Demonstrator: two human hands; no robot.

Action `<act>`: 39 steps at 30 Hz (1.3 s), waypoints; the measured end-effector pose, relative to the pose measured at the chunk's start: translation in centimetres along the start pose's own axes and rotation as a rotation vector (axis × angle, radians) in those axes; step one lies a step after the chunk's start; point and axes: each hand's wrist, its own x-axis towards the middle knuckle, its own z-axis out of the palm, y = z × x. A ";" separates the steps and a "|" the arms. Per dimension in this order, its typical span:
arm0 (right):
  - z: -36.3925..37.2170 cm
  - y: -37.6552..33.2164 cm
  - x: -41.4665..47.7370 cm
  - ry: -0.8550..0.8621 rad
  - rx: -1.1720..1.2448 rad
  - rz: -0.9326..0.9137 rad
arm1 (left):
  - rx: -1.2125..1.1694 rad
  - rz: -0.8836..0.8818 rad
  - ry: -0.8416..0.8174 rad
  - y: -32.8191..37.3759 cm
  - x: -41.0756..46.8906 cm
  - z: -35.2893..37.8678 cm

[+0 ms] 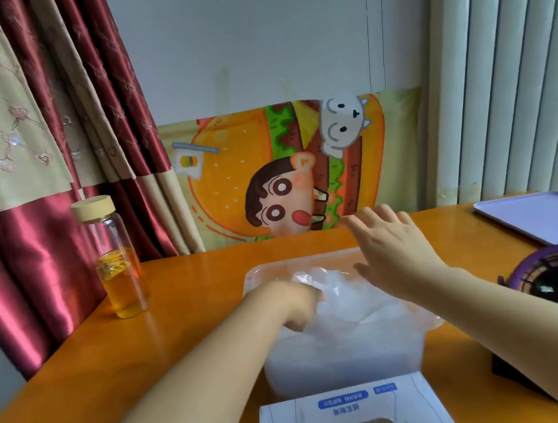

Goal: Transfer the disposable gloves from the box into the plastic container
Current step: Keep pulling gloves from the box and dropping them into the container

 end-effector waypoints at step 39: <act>-0.5 0.8 0.1 -0.544 0.298 -0.191 | -0.216 0.051 0.063 -2.3 -4.3 -2.1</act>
